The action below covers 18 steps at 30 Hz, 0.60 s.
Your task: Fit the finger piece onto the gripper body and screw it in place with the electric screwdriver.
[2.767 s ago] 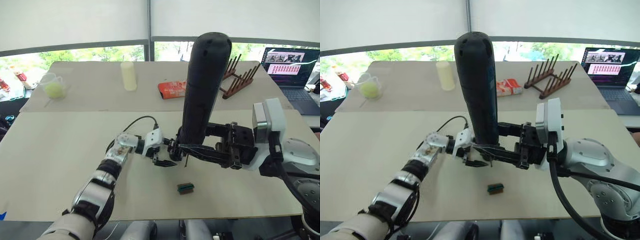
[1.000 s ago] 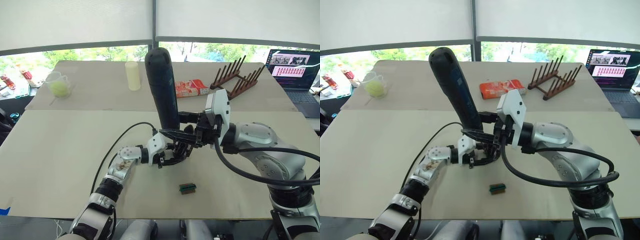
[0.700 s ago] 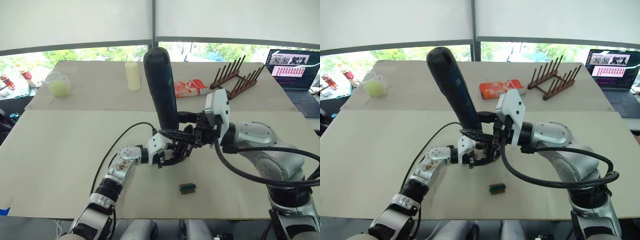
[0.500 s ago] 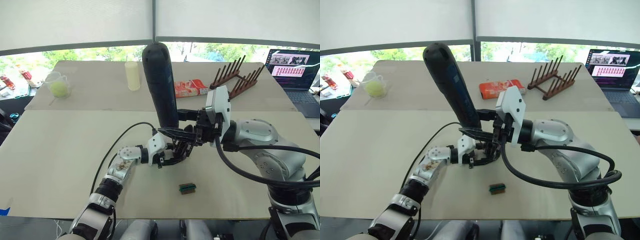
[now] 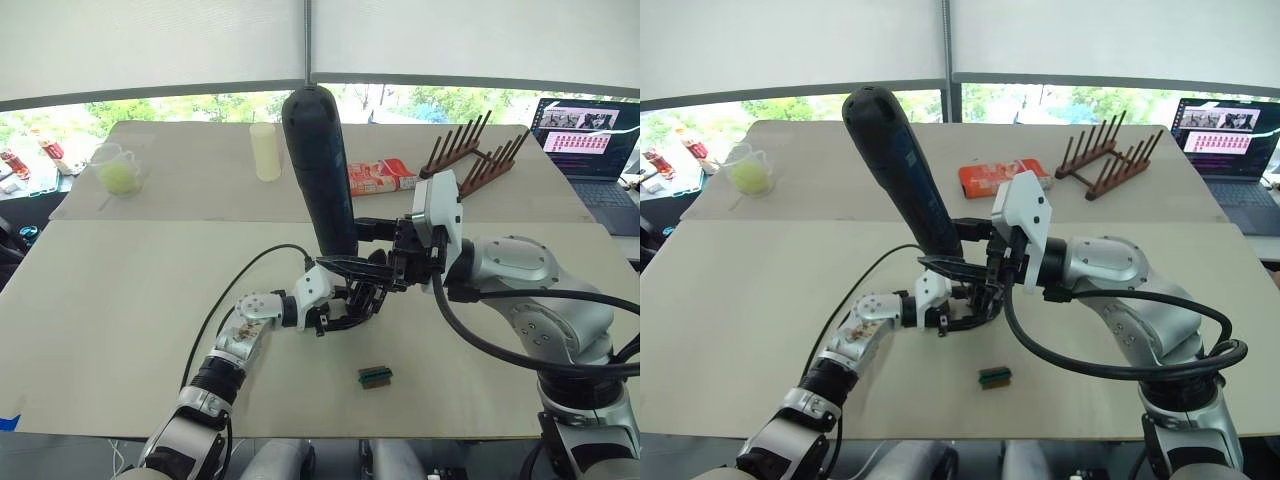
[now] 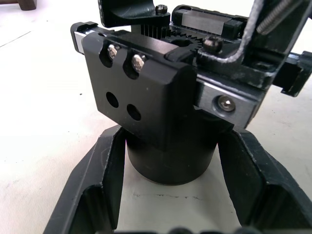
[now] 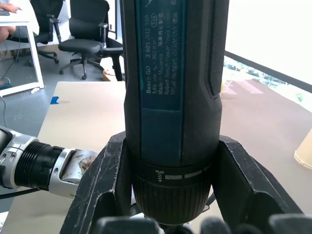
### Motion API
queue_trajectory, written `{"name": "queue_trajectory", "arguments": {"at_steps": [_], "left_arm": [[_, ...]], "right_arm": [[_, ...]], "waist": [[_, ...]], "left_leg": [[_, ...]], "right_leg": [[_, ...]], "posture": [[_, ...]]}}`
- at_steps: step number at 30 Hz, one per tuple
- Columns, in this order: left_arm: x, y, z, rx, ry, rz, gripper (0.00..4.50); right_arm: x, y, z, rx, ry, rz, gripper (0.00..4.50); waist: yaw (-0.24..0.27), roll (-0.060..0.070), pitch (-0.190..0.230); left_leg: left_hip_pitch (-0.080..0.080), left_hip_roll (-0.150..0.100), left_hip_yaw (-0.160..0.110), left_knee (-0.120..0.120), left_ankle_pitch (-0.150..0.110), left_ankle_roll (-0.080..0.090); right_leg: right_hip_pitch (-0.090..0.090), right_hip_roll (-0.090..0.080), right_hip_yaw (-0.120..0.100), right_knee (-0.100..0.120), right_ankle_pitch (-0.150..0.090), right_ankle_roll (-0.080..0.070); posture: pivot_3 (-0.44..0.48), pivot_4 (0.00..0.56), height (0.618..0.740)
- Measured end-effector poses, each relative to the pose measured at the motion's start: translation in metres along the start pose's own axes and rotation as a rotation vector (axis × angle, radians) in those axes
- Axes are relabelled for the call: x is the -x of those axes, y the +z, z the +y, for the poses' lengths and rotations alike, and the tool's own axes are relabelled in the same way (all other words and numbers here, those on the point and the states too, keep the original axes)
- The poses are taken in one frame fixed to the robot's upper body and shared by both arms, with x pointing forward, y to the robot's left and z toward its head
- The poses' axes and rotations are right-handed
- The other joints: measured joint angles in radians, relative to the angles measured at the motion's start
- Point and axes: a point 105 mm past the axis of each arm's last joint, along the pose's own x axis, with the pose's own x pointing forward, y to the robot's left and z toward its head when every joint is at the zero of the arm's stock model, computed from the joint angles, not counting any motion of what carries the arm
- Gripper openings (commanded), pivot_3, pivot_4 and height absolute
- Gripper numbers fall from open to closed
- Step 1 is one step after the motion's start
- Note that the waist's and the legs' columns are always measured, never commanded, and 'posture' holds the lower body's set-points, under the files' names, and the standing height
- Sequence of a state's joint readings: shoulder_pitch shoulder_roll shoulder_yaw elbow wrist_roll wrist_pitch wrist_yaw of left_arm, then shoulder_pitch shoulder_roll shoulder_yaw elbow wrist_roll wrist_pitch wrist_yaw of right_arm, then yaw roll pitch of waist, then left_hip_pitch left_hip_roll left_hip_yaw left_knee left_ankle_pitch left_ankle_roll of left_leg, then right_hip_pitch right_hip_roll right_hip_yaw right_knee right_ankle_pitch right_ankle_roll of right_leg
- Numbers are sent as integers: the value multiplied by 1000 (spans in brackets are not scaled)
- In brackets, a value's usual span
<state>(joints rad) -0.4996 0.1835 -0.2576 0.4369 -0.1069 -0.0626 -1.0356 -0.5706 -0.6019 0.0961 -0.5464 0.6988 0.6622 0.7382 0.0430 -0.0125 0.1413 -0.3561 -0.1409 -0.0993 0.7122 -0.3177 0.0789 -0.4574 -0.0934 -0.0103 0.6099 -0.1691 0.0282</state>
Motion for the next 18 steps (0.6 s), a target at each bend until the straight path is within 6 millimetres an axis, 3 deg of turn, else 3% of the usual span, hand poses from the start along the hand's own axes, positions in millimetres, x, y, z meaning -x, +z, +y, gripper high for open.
{"name": "queue_trajectory", "arguments": {"at_steps": [18], "left_arm": [[0, 0, 0, 1, 2, 0, 2288]], "right_arm": [[0, -2, 0, -10, -6, 2, 1897]], "waist": [[0, 0, 0]], "left_leg": [[0, 0, 0, 0, 0, 0]], "right_leg": [[0, 0, 0, 0, 0, 0]], "posture": [[0, 150, 740]]}}
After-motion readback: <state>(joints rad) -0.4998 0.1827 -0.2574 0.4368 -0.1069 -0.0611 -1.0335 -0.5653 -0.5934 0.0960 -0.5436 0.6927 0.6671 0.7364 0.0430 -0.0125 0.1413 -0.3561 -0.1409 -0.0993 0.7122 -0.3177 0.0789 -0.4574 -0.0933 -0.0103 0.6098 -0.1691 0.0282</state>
